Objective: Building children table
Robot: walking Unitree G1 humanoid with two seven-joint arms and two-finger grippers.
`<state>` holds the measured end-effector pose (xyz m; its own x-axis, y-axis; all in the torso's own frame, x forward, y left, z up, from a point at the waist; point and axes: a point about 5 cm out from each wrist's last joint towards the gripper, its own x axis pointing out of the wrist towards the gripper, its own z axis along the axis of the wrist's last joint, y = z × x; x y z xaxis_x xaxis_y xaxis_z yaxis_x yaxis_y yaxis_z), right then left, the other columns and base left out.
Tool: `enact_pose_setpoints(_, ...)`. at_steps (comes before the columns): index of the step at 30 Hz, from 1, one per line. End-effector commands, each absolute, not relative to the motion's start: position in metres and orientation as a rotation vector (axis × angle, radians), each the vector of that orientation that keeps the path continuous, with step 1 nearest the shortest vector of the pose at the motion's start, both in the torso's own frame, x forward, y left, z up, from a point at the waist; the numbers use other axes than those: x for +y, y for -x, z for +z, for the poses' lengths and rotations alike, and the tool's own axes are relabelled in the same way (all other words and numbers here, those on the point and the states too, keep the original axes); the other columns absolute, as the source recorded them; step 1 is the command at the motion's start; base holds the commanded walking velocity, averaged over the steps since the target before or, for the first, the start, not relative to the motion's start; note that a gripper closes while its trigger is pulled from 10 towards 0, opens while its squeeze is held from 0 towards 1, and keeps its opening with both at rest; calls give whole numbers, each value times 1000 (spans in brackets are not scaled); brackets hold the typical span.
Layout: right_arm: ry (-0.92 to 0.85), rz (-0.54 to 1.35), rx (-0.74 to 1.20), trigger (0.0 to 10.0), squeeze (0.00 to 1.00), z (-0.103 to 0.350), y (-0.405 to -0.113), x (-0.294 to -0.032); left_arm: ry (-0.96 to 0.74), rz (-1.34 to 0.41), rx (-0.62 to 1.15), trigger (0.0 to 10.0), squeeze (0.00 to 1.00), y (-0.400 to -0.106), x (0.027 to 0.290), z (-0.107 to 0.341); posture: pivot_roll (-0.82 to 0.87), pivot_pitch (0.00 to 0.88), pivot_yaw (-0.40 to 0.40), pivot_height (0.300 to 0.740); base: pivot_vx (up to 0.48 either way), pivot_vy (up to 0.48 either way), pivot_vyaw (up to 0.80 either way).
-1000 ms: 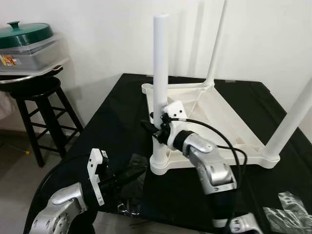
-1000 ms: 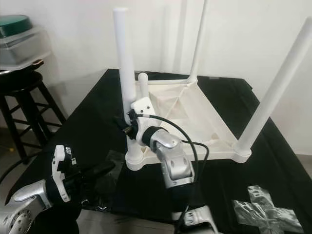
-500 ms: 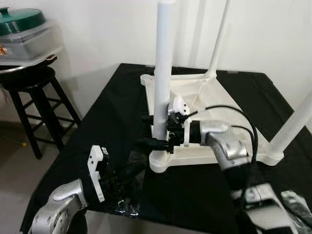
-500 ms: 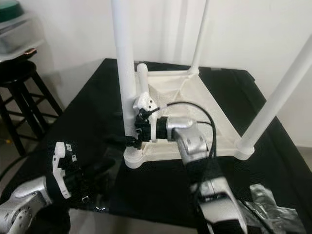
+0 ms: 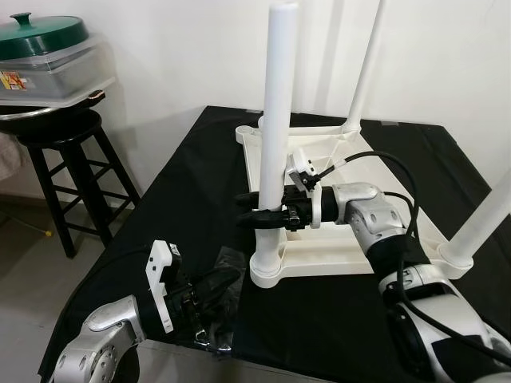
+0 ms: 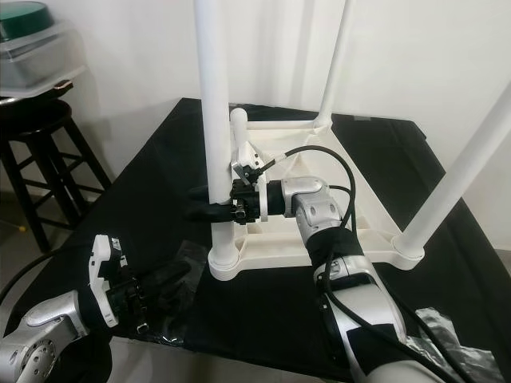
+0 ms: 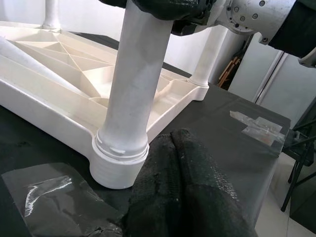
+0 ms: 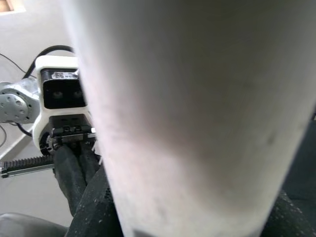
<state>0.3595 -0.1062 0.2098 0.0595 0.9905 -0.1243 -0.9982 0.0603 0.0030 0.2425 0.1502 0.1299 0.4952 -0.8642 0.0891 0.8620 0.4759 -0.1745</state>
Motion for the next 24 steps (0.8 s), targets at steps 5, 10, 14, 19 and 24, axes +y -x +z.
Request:
enact_pose_setpoints(5, 78, 997, 225, 0, 0, 153, -357, -85, 215, -1051, 18, 10000, 0, -240, 152, 128, -11, 0, -67, 740, 0, 0, 0)
enact_pose_setpoints(10, 87, 701, 282, 0, 0, 127, -325, -71, 213, -1046, 15, 10000, 0, -240, 153, 129, -16, 0, -61, 740, 0, 0, 0)
enact_pose_setpoints(14, 51, 563, 267, 0, 0, 132, -325, -81, 216, -1052, 19, 10000, 0, -241, 154, 128, -40, 0, -42, 740, 0, 0, 0)
enact_pose_setpoints(19, 84, 575, 270, 2196, 0, 133, -332, -84, 219, -1066, 26, 10000, 0, -242, 152, 127, -33, 0, -52, 740, 0, 0, 0)
enact_pose_setpoints(24, -17, 837, 161, 10000, 1000, 160, -334, -67, 221, -1050, 13, 10000, 0, -241, 151, 127, -30, 0, -59, 740, 0, 0, 0)
